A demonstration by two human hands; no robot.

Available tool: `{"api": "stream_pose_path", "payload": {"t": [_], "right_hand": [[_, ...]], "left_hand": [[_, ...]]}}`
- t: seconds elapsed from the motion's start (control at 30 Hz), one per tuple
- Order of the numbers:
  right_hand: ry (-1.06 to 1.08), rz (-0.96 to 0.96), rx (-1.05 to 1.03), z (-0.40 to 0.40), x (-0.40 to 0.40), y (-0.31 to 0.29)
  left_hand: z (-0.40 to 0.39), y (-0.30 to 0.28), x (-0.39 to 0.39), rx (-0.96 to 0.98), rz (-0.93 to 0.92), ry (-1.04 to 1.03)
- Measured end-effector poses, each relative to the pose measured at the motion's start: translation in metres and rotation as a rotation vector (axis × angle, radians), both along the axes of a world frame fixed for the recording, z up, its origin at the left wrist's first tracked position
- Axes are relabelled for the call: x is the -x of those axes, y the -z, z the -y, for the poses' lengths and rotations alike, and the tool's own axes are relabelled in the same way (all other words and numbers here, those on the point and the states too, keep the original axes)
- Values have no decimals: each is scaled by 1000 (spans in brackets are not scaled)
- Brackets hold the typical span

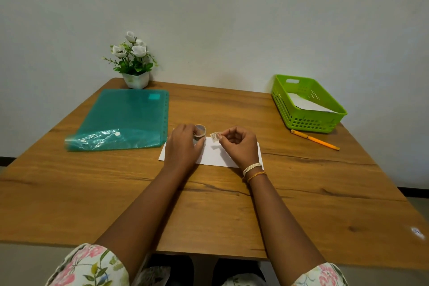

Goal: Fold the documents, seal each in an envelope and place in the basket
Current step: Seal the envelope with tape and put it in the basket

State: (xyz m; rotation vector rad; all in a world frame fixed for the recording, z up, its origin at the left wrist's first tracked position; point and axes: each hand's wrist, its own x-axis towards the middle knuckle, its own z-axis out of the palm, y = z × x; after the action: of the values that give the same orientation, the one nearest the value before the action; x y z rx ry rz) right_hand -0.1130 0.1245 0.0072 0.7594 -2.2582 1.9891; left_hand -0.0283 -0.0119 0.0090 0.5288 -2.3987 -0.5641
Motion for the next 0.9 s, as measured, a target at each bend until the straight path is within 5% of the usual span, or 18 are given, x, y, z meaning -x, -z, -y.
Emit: {"api": "stream_pose_path", "payload": {"t": [0.33,0.5,0.73,0.9], "right_hand": [[5,34,-48,-14,17,-5],[42,43,-72,-22,24,-9],[193,128,-189,-51,41,-4],[245,202,-265,-62,49,-4]], "left_hand": [[12,-7,42,7,238,51],[-8,-3,40,36,119,-56],[-55,4,43,-41,71,313],[-61,15,45,-22,136,321]]}}
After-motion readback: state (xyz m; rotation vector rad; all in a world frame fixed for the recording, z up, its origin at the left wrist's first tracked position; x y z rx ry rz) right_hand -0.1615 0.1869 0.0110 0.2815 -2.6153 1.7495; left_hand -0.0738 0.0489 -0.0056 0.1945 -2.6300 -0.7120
